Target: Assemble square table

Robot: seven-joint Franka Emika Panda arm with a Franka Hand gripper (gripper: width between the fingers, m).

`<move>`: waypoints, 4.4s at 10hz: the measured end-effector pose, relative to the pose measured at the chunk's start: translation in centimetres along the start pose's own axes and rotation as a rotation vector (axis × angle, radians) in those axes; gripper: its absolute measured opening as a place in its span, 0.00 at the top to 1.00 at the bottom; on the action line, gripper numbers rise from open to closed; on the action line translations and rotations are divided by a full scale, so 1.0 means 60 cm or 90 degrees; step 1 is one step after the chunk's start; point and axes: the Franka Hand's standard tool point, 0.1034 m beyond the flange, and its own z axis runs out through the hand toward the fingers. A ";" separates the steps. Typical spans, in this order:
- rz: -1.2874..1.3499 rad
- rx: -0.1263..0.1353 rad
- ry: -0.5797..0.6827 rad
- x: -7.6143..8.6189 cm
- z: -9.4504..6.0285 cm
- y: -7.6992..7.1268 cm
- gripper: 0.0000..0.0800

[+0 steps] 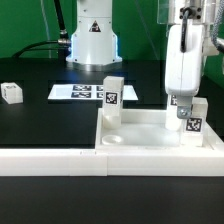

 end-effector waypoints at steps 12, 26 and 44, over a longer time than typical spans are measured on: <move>-0.147 0.042 -0.011 0.087 -0.048 0.023 0.19; -0.658 0.084 0.010 0.219 -0.102 0.086 0.19; -0.938 0.092 0.028 0.370 -0.099 0.112 0.19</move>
Offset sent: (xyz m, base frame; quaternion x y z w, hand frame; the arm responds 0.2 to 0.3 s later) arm 0.0000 0.0000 0.0000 0.0000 0.0000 0.0000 1.0000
